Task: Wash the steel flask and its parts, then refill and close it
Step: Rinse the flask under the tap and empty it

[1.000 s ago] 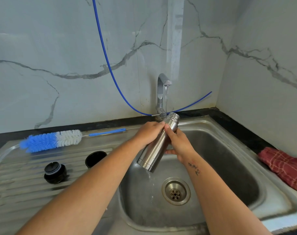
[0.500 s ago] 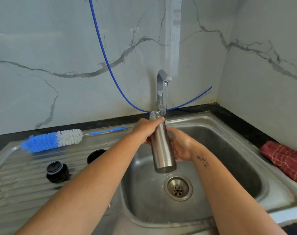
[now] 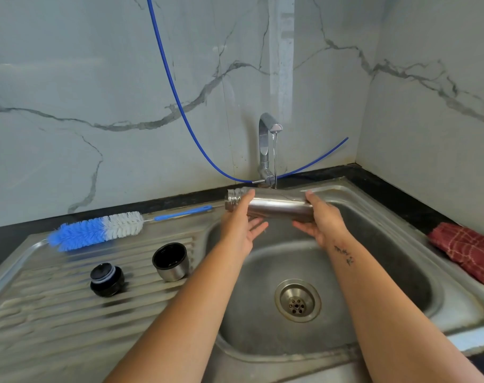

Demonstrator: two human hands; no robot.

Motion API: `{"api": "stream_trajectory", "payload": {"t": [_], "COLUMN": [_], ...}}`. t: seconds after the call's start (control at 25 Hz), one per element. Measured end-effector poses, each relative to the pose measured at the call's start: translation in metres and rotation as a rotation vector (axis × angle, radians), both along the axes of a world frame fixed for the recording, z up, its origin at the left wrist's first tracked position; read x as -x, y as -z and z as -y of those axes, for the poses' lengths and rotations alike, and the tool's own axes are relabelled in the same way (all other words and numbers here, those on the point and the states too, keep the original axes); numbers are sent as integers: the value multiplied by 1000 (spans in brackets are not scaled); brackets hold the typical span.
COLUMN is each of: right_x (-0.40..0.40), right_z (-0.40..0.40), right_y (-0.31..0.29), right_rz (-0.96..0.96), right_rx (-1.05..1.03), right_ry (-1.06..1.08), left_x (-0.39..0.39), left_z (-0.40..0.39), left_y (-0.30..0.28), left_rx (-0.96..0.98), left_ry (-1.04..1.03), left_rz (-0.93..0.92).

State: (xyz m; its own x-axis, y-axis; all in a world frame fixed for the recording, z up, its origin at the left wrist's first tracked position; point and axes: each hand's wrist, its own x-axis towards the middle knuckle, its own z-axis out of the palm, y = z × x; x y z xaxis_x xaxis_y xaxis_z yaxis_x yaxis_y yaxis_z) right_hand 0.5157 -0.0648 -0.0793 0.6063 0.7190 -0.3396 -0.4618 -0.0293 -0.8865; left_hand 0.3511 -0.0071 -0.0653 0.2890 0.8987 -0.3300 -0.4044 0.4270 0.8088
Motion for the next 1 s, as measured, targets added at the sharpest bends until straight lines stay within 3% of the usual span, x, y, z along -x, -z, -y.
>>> {"api": "stream_trajectory", "payload": {"t": [0.12,0.4,0.84,1.0], "right_x": [-1,0,-10,-6], "right_z": [1,1,-32,-41], "right_y": [-3,-24,-23,-11], "right_rz": [57,447,554,1193], "right_rx": [-90,-97,-133,83], "right_ry": [98,143,41,117], "left_x": [16,12,8,13], "left_z": [2,5,-5,-7], "left_y": [5,23,30,32], "left_rx": [67,130,104,-14], "left_ry": [-27,12,-41,-75], "left_rz": [80,193,399,327]}}
